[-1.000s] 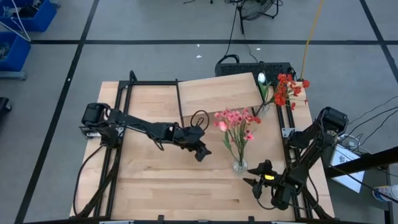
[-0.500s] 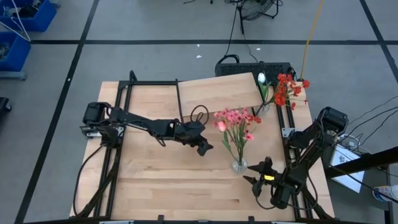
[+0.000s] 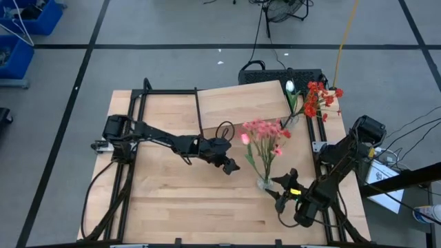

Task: Pick and place flowers into a vace then onto a shelf
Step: Put the bottom transparent vase with flowers on the shelf

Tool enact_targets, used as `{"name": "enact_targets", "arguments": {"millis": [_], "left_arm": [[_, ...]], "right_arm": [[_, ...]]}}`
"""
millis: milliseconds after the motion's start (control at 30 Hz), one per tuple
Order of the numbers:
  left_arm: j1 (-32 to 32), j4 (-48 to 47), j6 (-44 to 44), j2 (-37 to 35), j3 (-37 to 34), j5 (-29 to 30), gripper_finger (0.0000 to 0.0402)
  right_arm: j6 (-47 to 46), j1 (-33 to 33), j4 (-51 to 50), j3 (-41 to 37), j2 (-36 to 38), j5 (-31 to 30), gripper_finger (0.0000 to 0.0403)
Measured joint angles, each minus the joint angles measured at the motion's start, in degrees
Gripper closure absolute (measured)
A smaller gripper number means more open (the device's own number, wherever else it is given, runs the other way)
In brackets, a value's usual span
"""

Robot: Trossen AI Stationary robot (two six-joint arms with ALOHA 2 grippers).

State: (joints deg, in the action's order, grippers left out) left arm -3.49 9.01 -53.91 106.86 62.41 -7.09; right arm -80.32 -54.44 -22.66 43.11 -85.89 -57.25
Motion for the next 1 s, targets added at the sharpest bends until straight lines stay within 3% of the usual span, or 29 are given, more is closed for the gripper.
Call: {"name": "enact_targets", "arguments": {"millis": [300,1000], "left_arm": [[0.1,10.1,-3.7,2.8,0.0,-0.5,0.0105],[0.3,10.5,-4.4,2.7,0.0,1.3,0.0105]], "right_arm": [[5.6,2.3,4.2,-1.0,0.0,0.5,0.016],[13.7,5.8,25.9,-10.3,0.1,0.2,0.0171]]}}
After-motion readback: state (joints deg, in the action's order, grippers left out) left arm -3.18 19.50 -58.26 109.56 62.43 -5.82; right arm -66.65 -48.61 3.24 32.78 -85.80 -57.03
